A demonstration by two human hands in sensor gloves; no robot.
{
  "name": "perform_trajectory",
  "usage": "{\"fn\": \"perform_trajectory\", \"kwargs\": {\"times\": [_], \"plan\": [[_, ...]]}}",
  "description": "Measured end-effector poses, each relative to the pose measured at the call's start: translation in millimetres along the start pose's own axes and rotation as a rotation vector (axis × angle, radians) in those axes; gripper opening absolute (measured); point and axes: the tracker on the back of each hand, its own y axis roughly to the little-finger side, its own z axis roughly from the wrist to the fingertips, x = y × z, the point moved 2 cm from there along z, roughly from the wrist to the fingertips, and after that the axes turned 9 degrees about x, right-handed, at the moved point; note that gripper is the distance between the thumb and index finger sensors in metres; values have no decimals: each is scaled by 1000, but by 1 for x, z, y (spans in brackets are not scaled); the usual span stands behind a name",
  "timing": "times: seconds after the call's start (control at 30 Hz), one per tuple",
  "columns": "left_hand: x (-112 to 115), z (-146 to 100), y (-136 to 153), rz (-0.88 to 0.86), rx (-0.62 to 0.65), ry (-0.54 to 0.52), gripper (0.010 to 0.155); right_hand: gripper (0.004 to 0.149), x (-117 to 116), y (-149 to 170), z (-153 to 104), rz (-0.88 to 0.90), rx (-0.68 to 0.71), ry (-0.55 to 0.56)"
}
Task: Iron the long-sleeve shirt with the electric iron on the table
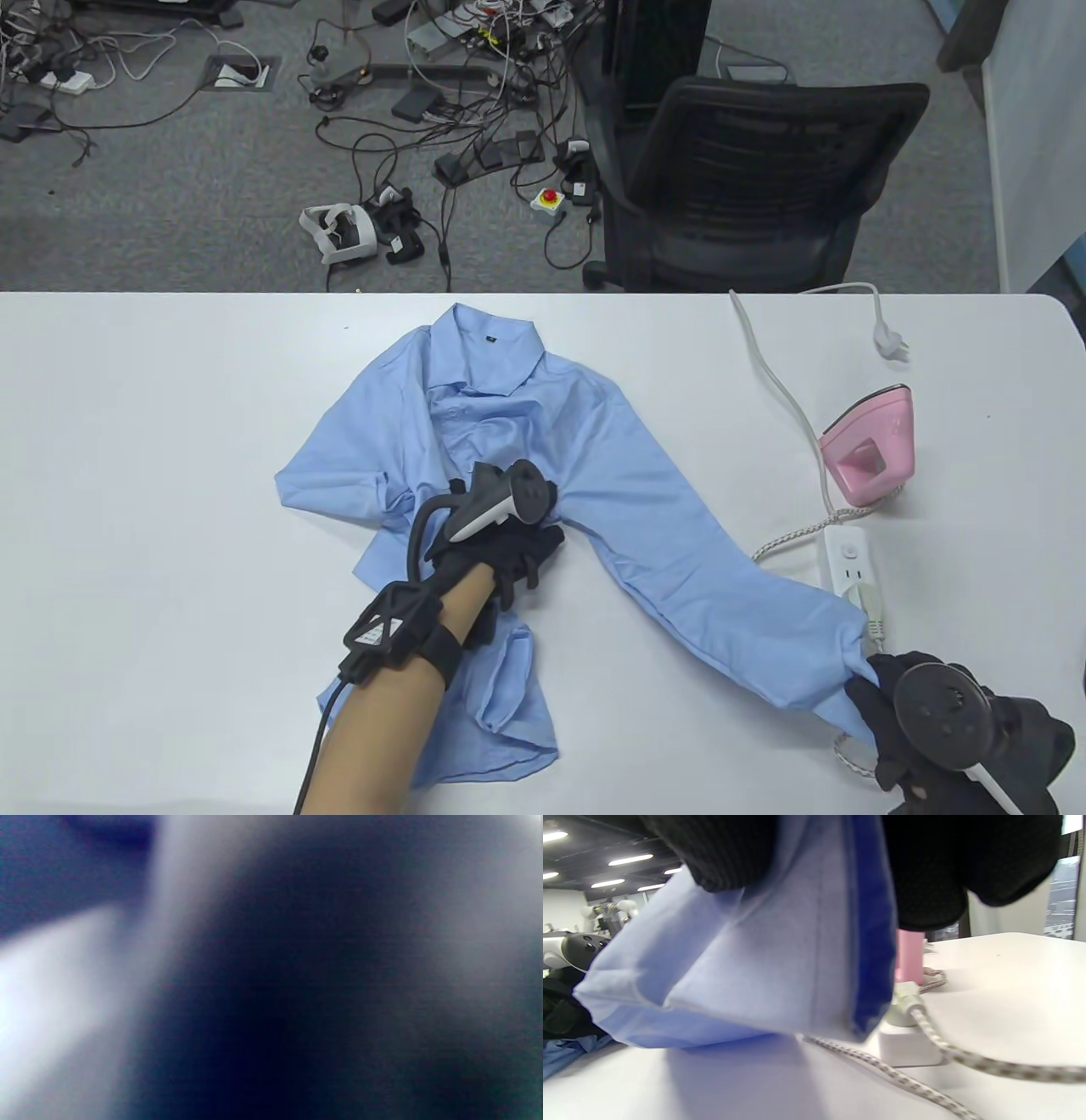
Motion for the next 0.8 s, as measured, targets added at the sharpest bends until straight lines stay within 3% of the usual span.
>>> {"fn": "perform_trajectory", "kwargs": {"times": [0.3, 0.47, 0.6, 0.73, 0.8], "plan": [[31, -93, 123, -77, -242, -40, 63, 48, -20, -62, 41, -20, 168, -67], [52, -143, 166, -134, -381, -58, 64, 48, -37, -98, 69, -94, 239, -121], [51, -155, 167, -135, -419, -15, 67, 48, -40, -111, 88, -171, 228, -125], [39, -159, 143, -244, -327, 68, 71, 49, -45, -92, 102, -318, 151, -226], [23, -162, 124, -251, -214, -28, 70, 55, -45, -71, 103, -390, 53, -292]]}}
